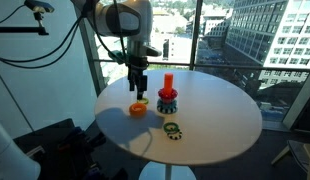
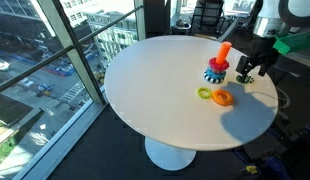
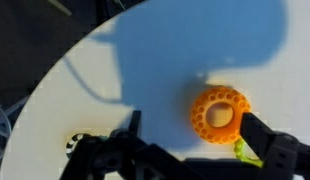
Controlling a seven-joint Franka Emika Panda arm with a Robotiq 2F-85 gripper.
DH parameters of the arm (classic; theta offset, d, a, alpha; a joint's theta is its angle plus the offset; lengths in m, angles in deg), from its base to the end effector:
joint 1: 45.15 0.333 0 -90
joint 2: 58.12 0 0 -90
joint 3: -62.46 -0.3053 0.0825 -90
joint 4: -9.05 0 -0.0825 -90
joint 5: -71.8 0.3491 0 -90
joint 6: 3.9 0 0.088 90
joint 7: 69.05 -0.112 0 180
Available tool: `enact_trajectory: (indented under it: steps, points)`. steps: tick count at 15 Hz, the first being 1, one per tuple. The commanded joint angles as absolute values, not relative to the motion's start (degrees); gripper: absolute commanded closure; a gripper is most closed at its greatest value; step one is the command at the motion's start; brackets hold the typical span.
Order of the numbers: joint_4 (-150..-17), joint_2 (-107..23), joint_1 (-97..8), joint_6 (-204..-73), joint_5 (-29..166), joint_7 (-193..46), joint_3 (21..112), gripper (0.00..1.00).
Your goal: Remove the orange ring from the stack on the rings stacking stand
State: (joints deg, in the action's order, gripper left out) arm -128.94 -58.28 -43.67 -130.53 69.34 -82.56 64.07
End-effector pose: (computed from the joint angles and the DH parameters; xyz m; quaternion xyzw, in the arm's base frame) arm 0.4417 -0.0026 0.3082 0.9897 -0.1038 -0.0950 0.0271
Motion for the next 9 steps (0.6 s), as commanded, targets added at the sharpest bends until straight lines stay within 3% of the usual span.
enact_trajectory:
  steps: [1,9]
  points:
    - [-128.6,-63.9,-44.8,-125.8,67.3,-85.0,63.7,0.00]
    - [-128.5,-72.1,-45.7,-122.3,68.0,-84.1,63.0,0.00]
